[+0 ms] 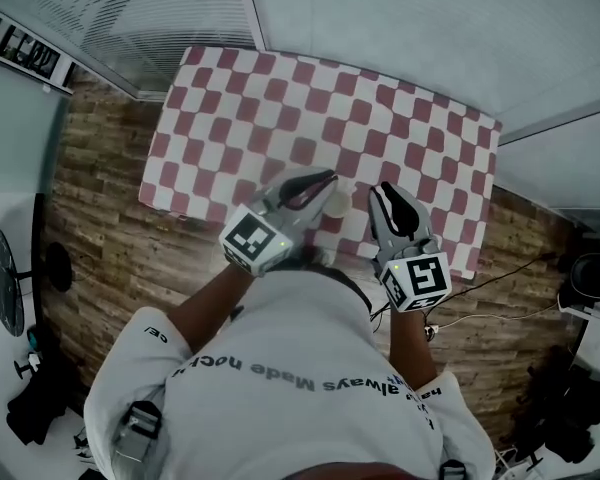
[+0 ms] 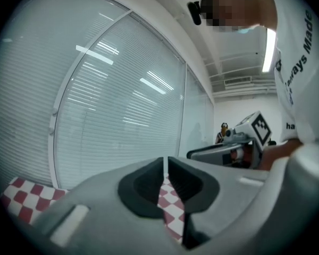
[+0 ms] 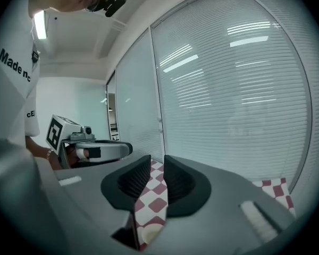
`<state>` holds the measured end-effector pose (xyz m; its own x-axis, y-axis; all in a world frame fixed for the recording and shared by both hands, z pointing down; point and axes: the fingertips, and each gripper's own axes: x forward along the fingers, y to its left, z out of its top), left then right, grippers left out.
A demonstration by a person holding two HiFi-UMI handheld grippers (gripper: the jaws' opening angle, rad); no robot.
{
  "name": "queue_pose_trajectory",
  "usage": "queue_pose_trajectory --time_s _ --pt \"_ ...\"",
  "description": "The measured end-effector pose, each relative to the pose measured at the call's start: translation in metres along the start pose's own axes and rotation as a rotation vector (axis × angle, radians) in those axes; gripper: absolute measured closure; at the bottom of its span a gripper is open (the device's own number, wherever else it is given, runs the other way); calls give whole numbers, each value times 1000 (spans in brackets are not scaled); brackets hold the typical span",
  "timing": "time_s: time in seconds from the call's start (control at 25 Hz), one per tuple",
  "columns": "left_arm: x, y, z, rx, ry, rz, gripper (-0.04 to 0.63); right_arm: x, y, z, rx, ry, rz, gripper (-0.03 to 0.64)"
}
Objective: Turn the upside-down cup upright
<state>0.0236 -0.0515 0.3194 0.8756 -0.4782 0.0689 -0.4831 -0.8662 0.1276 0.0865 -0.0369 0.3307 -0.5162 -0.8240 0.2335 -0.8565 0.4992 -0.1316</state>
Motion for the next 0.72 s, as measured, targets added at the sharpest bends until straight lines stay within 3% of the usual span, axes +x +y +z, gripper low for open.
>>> queue_pose_trajectory --time_s 0.24,0.44,0.72 --pt "-12 -10 18 -12 11 17 591 -15 9 30 -1 -36 -20 583" --pt "-19 -18 29 -48 -2 35 591 -26 18 46 -23 -40 -19 584" --pt "-24 -23 40 -34 -2 44 591 -32 27 63 -45 -53 -15 586"
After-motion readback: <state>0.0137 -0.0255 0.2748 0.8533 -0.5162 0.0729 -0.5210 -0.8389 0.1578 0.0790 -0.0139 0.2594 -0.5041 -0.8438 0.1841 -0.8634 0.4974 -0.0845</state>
